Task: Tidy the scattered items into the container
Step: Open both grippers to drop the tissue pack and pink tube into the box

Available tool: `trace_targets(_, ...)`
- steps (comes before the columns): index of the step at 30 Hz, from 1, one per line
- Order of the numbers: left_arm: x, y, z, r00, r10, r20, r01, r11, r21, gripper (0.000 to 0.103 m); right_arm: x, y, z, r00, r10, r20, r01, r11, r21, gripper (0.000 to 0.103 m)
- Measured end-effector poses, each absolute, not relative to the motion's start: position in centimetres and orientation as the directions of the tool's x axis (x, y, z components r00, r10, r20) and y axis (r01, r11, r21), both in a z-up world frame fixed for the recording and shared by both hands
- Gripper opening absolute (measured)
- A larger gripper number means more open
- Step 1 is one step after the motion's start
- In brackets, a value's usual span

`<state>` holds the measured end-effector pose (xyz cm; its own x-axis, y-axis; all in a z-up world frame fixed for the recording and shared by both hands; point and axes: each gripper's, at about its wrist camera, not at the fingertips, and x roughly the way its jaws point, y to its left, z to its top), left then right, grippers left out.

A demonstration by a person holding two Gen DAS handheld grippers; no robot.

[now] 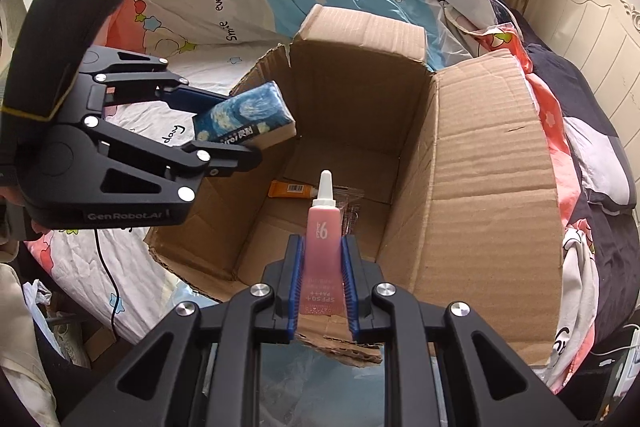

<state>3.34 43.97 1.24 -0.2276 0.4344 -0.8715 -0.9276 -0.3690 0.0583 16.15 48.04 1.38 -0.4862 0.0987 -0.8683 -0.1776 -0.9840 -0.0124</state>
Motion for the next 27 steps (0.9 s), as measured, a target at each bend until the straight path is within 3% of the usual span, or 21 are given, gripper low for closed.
trace_targets(27, 3.2, 45.8, -0.3, -0.207, 0.414, -0.886, -0.935, -0.349, 0.055, 0.047, 15.7, 48.0, 0.8, -0.477, 0.082, -0.875, -0.168, -0.986, 0.000, 0.018)
